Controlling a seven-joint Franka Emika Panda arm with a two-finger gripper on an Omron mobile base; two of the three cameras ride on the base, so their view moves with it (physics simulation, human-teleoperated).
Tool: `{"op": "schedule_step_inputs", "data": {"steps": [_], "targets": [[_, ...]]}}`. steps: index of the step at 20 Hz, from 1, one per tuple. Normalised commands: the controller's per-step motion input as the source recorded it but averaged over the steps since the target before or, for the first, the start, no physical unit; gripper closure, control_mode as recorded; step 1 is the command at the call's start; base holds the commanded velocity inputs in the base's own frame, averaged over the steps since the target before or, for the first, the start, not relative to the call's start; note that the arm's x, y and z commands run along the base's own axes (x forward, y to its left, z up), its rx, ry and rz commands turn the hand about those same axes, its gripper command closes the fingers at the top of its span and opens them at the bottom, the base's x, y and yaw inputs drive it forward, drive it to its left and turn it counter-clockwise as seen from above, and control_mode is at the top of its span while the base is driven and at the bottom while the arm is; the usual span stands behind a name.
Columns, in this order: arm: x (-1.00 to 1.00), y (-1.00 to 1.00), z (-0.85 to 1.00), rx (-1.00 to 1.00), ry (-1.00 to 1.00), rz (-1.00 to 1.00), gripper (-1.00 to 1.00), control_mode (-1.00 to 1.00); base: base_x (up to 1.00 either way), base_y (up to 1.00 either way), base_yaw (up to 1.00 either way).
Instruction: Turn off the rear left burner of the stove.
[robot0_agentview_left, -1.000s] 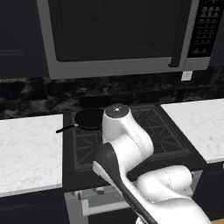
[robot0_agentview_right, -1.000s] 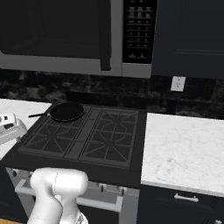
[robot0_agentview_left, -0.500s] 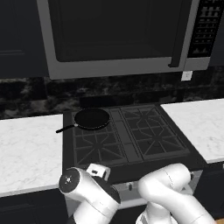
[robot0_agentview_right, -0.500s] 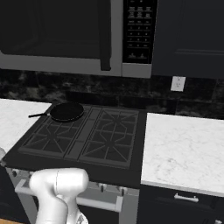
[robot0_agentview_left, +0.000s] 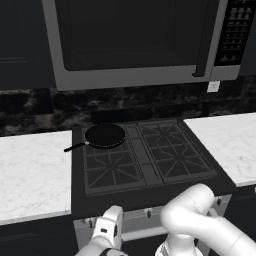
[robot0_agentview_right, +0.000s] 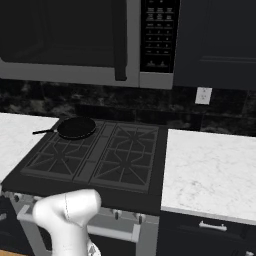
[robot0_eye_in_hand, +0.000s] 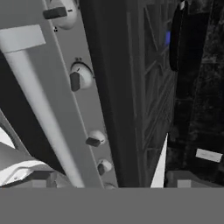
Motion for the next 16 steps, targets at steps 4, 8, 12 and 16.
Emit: {"op": "schedule_step_inputs", "data": {"steps": [4,8,12,16], "targets": [[0.11,0.0,-0.28,-0.15,-0.34,0.0,-1.0,-1.0,0.0,0.0,0.0],[0.21,0.09,-0.24,-0.07,-0.3,0.0,-1.0,-1.0,0.0,0.0,0.0],[0.36,0.17,-0.06,-0.05,-0.26,0.0,-1.0,-1.0,0.0,0.0,0.0],[0.25,0.06,-0.11,-0.1,-0.16,0.0,-1.0,-1.0,0.0,0.0,0.0]]}}
